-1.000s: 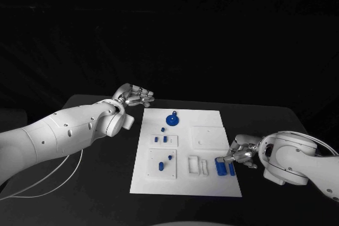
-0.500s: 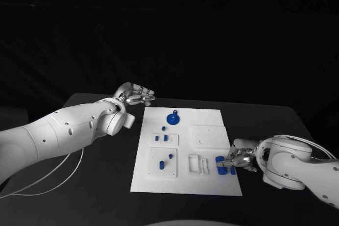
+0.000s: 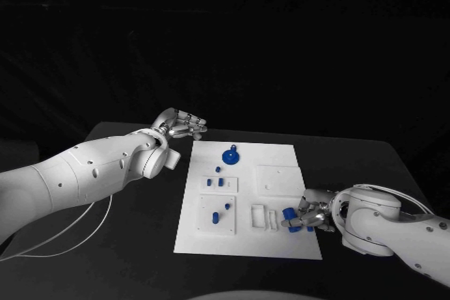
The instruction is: Assemble the parts on the task board
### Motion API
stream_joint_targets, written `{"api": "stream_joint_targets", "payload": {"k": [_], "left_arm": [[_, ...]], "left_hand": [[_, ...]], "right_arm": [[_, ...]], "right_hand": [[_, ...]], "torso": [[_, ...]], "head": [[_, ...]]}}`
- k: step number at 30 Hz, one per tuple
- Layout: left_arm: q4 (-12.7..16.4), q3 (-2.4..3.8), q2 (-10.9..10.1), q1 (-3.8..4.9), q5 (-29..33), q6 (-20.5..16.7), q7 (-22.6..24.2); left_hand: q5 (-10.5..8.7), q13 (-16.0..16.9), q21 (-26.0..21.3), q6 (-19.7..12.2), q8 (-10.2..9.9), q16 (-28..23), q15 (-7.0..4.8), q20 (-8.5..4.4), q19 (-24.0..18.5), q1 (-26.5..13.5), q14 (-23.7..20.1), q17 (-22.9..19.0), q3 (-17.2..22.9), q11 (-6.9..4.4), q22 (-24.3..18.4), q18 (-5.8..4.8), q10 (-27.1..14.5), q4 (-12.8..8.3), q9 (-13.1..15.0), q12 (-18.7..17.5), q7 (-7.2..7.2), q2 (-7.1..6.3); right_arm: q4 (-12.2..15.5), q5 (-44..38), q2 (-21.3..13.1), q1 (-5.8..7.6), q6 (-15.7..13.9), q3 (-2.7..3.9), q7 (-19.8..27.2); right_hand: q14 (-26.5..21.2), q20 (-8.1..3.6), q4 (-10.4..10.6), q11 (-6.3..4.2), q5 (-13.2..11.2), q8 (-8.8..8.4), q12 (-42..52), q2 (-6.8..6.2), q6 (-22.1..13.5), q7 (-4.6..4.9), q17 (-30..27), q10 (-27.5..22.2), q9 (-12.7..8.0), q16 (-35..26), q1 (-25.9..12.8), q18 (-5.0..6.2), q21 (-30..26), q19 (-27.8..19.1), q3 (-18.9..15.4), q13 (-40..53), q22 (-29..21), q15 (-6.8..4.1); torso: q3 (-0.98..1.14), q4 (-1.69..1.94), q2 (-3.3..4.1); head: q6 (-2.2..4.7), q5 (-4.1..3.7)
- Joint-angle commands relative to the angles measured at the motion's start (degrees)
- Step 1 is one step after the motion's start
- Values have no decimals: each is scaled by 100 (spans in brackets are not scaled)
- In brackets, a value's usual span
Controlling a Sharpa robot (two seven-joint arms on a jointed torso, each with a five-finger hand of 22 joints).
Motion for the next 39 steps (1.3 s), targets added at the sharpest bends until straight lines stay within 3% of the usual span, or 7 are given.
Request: {"api": "stream_joint_targets", "payload": {"k": [1,13,14,15,17,18,39], "left_arm": [[20,4,11,-15,36,91,44],[22,4,18,-15,36,111,29],[22,4,18,-15,36,112,27],[21,4,17,-15,36,114,25],[19,4,17,-15,36,116,23],[18,4,17,-15,36,118,20],[6,3,36,-15,36,120,7]], "left_hand": [[-36,3,-12,-54,-14,20,17,7,38,-32,19,11,-2,-22,-36,-71,-10,43,2,28,-1,23],[-36,3,-12,-54,-14,20,17,7,38,-32,19,11,-2,-22,-36,-71,-10,43,2,28,-1,23],[-36,3,-12,-55,-14,21,17,7,39,-33,19,11,-3,-21,-38,-71,-11,45,2,28,-1,23],[-35,2,-12,-56,-15,23,17,7,41,-35,19,12,-4,-21,-48,-72,-14,54,2,27,-1,25],[-35,2,-12,-56,-15,23,17,7,41,-35,19,12,-4,-21,-48,-72,-14,54,2,27,-1,25],[-35,2,-12,-56,-15,23,17,7,41,-35,19,12,-4,-21,-48,-72,-14,54,2,27,-1,25],[-35,2,-12,-56,-15,23,17,7,41,-35,19,12,-4,-21,-48,-72,-14,54,2,27,-1,25]], "right_arm": [[-67,-255,52,-29,39,-57,-51],[-96,-21,102,-29,-452,-96,-77],[-87,24,98,-29,-486,-97,-76],[-68,104,90,-28,-539,-97,-75],[-37,223,75,-27,-610,-97,-74],[6,366,57,-22,-685,-96,-72],[265,1454,198,320,-812,-64,-81]], "right_hand": [[20,-37,-99,17,167,-41,-26,127,-28,-5,3,34,-38,7,30,-74,24,310,-43,6,10,-20],[23,-83,-600,-39,1378,-43,5,431,-61,-75,24,43,-228,18,356,-122,77,314,416,45,38,-65],[23,-93,-681,-47,979,-47,-1,408,-87,-92,30,36,-278,19,417,-129,86,315,789,49,43,-77],[10,-159,-664,26,-925,-63,-63,50,-115,-243,61,-8,-534,11,558,-170,90,316,2496,48,44,-185],[31,-110,-891,-69,-667,-1,-19,-932,24,-92,55,68,-411,2,-361,-160,100,316,4429,74,47,-77],[30,-99,-1393,-60,-691,-34,-6,-829,7,-99,49,83,-69,6,-846,-141,110,316,4824,80,50,-76],[22,-95,-1745,-62,-423,-39,-7,-640,9,-100,29,70,-120,28,-1024,-143,123,311,4645,72,60,-73]], "torso": [[-2,1,-4],[-1,-4,-5],[-1,-4,-5],[-2,-5,-5],[-2,-5,-6],[-1,-5,-5],[-9,0,-7]], "head": [[-4,7],[-20,54],[-20,54],[-21,55],[-22,55],[-19,53],[-41,62]]}}
